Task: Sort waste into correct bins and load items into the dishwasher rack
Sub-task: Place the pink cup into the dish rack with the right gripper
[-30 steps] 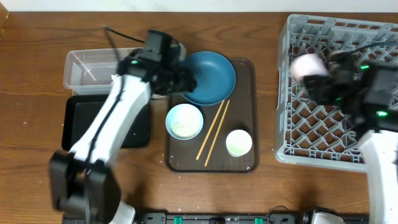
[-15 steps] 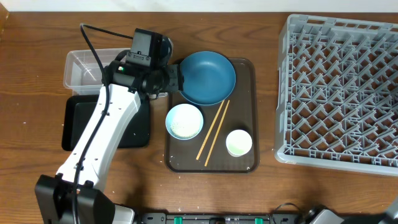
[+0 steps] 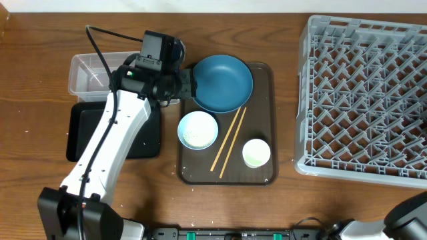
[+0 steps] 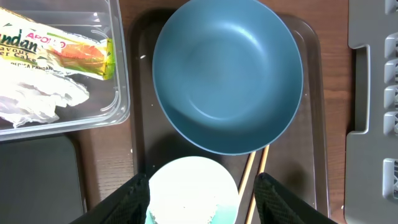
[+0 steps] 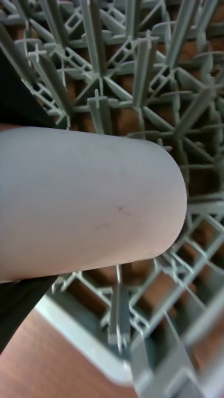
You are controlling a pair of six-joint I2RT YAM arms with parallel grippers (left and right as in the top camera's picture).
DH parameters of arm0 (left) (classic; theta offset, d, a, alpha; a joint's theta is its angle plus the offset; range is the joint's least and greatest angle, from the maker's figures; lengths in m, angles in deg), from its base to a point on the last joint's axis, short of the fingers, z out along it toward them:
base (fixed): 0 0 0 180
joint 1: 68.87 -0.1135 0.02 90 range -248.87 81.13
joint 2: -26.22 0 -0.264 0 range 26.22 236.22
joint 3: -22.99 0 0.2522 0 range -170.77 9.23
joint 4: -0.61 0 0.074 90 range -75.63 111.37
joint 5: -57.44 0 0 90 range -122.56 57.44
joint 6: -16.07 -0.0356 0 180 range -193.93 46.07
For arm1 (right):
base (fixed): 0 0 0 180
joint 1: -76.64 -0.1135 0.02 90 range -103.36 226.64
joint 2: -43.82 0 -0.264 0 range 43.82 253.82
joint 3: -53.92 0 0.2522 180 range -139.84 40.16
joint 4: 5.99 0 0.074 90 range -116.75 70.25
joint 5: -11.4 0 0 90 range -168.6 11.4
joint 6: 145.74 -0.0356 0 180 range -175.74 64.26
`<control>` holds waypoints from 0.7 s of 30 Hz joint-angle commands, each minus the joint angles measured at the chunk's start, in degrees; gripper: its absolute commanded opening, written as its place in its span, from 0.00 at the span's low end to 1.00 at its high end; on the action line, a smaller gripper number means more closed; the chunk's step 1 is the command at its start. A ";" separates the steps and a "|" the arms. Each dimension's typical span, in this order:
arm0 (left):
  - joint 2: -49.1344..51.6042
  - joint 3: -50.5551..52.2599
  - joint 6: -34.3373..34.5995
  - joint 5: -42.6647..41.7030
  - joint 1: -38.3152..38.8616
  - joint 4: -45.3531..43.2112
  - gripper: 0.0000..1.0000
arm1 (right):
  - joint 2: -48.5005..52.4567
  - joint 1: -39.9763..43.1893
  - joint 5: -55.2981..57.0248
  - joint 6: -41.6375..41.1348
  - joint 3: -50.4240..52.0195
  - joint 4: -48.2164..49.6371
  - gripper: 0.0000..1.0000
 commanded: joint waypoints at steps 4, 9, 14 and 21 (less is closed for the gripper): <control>0.17 -0.52 -0.90 0.50 -0.07 0.59 0.63 | -0.46 0.37 -10.47 -0.96 -1.20 1.46 0.99; 0.20 -0.52 -0.90 -0.70 -0.02 1.29 0.64 | -4.31 0.31 -11.98 -1.20 -2.47 1.53 0.99; 0.24 0.02 -0.92 -1.62 0.68 1.42 0.64 | -9.25 0.33 -11.87 -1.40 -2.91 1.25 0.99; 0.24 0.11 -0.92 -1.62 1.22 1.44 0.64 | -9.55 0.31 -11.76 -1.38 -2.89 -1.62 0.99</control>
